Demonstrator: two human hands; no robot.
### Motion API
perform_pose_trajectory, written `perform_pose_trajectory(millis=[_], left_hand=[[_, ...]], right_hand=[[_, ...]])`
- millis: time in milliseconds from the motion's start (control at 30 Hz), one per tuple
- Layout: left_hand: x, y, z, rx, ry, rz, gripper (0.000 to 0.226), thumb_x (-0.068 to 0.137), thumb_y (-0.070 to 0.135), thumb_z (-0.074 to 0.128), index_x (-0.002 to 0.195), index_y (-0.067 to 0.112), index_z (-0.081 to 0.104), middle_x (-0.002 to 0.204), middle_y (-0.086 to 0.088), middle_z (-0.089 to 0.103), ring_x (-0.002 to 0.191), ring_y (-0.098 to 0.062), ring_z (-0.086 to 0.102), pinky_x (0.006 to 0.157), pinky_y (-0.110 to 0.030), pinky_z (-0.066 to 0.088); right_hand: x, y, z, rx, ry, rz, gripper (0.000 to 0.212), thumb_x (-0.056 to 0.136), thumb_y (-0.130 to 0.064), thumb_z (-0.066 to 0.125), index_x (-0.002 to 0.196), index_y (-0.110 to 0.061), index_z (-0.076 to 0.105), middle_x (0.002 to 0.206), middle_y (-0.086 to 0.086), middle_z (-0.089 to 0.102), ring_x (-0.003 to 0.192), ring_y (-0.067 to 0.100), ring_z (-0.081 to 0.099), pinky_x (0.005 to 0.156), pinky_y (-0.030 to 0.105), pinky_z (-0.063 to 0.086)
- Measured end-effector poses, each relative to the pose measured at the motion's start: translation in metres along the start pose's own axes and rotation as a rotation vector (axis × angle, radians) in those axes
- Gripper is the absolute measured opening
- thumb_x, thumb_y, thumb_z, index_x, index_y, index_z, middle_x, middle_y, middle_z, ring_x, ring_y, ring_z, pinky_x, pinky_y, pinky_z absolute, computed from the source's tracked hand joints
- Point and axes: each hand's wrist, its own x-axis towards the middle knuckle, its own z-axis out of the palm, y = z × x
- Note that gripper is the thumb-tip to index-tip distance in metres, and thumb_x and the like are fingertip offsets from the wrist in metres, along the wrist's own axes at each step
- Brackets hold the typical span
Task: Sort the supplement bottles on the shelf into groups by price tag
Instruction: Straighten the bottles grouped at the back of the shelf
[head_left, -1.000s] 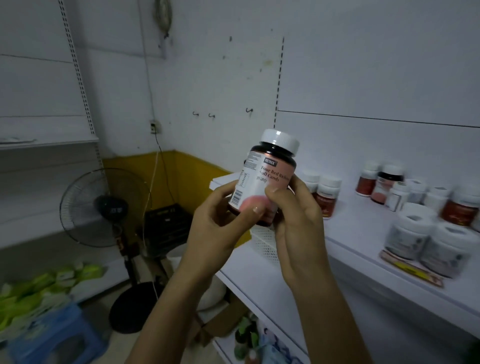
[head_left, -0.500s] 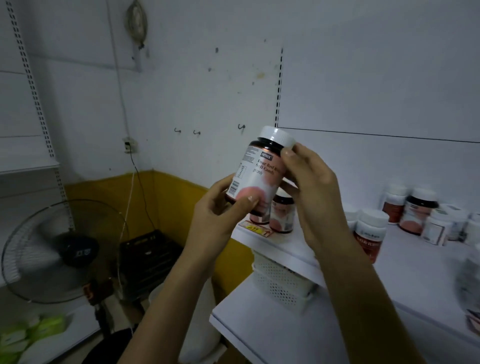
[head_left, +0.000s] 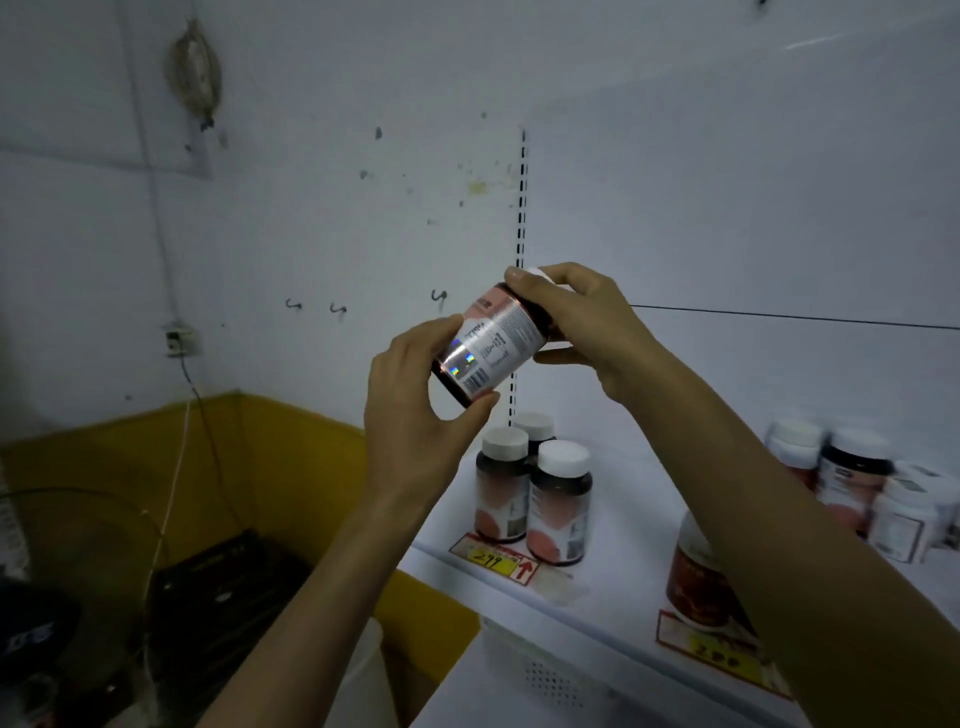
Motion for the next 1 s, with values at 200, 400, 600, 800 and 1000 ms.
perform_pose_trajectory(millis=[200, 400, 600, 800, 1000], left_hand=[[0.019, -0.041, 0.04, -0.118, -0.103, 0.04, 0.072, 0.077, 0.043, 0.068, 0.137, 0.02, 0.037, 0.142, -0.006, 0.04, 0.126, -0.017, 0.042, 0.099, -0.018, 0.038], [0.049, -0.07, 0.075, -0.475, -0.292, -0.233, 0.049, 0.081, 0.023, 0.069, 0.126, 0.023, 0.048, 0.114, 0.009, 0.055, 0.094, 0.0, 0.058, 0.075, -0.005, 0.05], [0.065, -0.096, 0.111, -0.549, -0.322, -0.123, 0.048, 0.077, 0.019, 0.074, 0.12, 0.017, 0.052, 0.118, 0.004, 0.054, 0.101, -0.01, 0.058, 0.086, -0.016, 0.052], [0.055, -0.121, 0.137, -0.69, -0.63, -0.247, 0.058, 0.083, 0.035, 0.064, 0.135, 0.023, 0.039, 0.136, 0.007, 0.045, 0.112, -0.009, 0.052, 0.09, -0.026, 0.047], [0.018, -0.141, 0.156, -0.845, -0.835, -0.41, 0.048, 0.088, 0.052, 0.039, 0.13, 0.029, 0.045, 0.133, 0.01, 0.051, 0.12, -0.012, 0.05, 0.102, -0.032, 0.041]], right_hand=[[0.033, 0.018, -0.017, 0.073, 0.011, 0.026, 0.026, 0.088, -0.023, 0.064, 0.112, -0.015, 0.061, 0.102, 0.002, 0.064, 0.091, 0.017, 0.061, 0.066, 0.027, 0.056], [0.066, 0.036, -0.023, 0.02, 0.097, 0.008, 0.028, 0.089, -0.012, 0.058, 0.115, -0.02, 0.06, 0.093, 0.001, 0.064, 0.084, 0.012, 0.058, 0.071, 0.024, 0.05], [0.096, 0.048, -0.017, -0.145, 0.212, 0.083, 0.026, 0.091, -0.025, 0.059, 0.117, -0.022, 0.059, 0.109, 0.006, 0.061, 0.094, 0.016, 0.061, 0.075, 0.028, 0.054], [0.098, 0.063, -0.024, -0.374, 0.317, 0.097, 0.025, 0.086, -0.017, 0.065, 0.11, -0.02, 0.061, 0.113, 0.003, 0.061, 0.094, 0.013, 0.061, 0.067, 0.021, 0.051], [0.077, 0.089, -0.03, -0.615, 0.293, 0.282, 0.022, 0.082, -0.012, 0.068, 0.102, -0.018, 0.062, 0.111, 0.003, 0.059, 0.096, 0.019, 0.059, 0.067, 0.023, 0.05]])
